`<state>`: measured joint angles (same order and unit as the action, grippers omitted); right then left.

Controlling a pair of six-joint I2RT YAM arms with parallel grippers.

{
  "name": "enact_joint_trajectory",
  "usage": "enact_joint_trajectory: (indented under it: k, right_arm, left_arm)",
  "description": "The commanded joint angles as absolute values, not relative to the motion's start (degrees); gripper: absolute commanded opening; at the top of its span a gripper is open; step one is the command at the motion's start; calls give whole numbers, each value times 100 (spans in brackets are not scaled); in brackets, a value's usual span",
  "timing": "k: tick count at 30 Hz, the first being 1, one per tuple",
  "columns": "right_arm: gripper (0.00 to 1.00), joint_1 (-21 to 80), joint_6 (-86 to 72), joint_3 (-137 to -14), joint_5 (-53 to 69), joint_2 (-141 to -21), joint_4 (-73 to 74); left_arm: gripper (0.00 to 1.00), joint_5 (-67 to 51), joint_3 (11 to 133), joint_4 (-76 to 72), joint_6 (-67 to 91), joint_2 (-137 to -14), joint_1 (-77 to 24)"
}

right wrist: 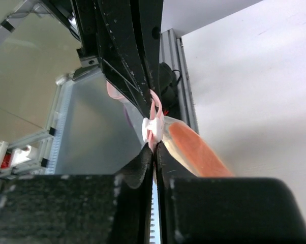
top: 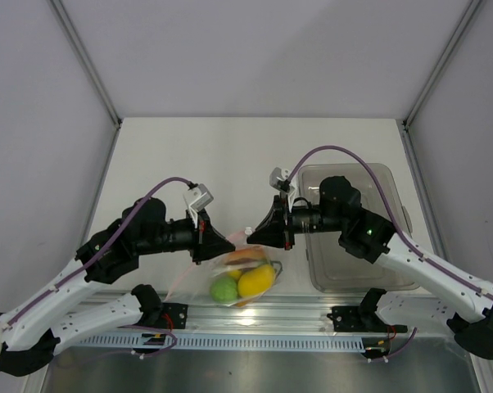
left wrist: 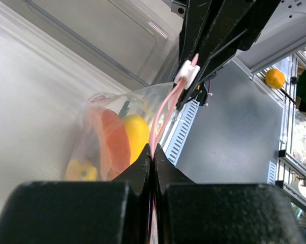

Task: Place the food in the zip-top bag and seal the zipper
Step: Zip the zipper food storage bag at the center of the board.

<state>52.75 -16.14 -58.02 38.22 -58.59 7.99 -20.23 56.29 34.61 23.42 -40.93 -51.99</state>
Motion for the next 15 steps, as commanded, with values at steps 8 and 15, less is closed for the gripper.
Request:
enact_joint_trajectory:
  k: [8, 15]
  right_arm:
    - [0, 5247, -1476, -6091, 3867, -6029, 809]
    - [0, 5282, -1871, -6073, 3920, -6056, 659]
  left_arm:
    - [62, -2171, 5853, 3042, 2153, -4043, -5186]
    - [74, -2117, 5950, 2286, 2048, -4121, -5186]
